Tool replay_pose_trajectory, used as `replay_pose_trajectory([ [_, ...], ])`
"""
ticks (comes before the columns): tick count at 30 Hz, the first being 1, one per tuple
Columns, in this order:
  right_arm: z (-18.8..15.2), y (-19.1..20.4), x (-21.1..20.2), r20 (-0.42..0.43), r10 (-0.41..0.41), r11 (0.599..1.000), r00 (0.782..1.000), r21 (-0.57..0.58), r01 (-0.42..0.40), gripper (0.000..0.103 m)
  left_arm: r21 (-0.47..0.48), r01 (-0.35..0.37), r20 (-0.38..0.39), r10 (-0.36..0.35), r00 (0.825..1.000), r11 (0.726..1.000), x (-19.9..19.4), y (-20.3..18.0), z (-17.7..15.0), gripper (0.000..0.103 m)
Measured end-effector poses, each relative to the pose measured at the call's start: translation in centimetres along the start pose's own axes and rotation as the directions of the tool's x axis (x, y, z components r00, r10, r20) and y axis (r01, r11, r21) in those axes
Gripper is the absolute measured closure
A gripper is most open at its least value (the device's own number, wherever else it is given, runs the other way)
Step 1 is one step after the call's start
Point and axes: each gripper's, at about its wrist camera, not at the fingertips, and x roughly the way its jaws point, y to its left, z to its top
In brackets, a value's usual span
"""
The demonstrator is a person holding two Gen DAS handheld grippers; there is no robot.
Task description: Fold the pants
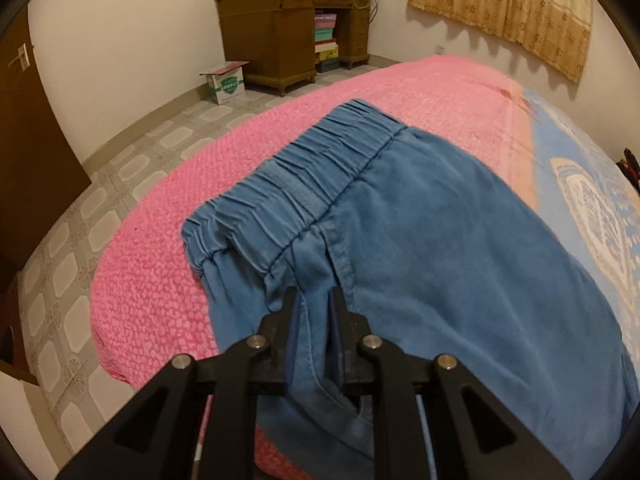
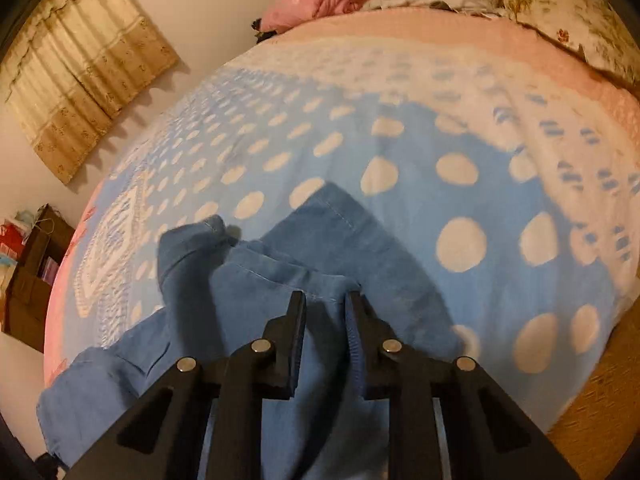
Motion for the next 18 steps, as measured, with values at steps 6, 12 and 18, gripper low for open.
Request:
replay_pose_trajectory([
  [6, -0.3, 1.7, -0.5, 0.005, -0.044, 0.991, 0.999, -0.130, 0.044, 0.079, 0.015, -0.036, -0.012, 0.036, 0.999, 0.999, 0.9, -0.8, 0.0, 0.081],
  [12, -1.8, 2.5, 0.0, -0.019, -0.052, 0.967, 0.998, -0.249, 0.046, 0.103, 0.061, -0.101, -0.004, 0.101, 0.995, 0.993, 1.3, -1.8, -0.3, 0.080],
  [18, -0.7, -1.5, -4.0, 0.097, -0.111, 0.990, 0.989, -0.080, 0.118, 0.103, 0.003, -0.054, -0.026, 0.054, 0.998, 0.999, 1.4, -0.6, -0.1, 0.075],
])
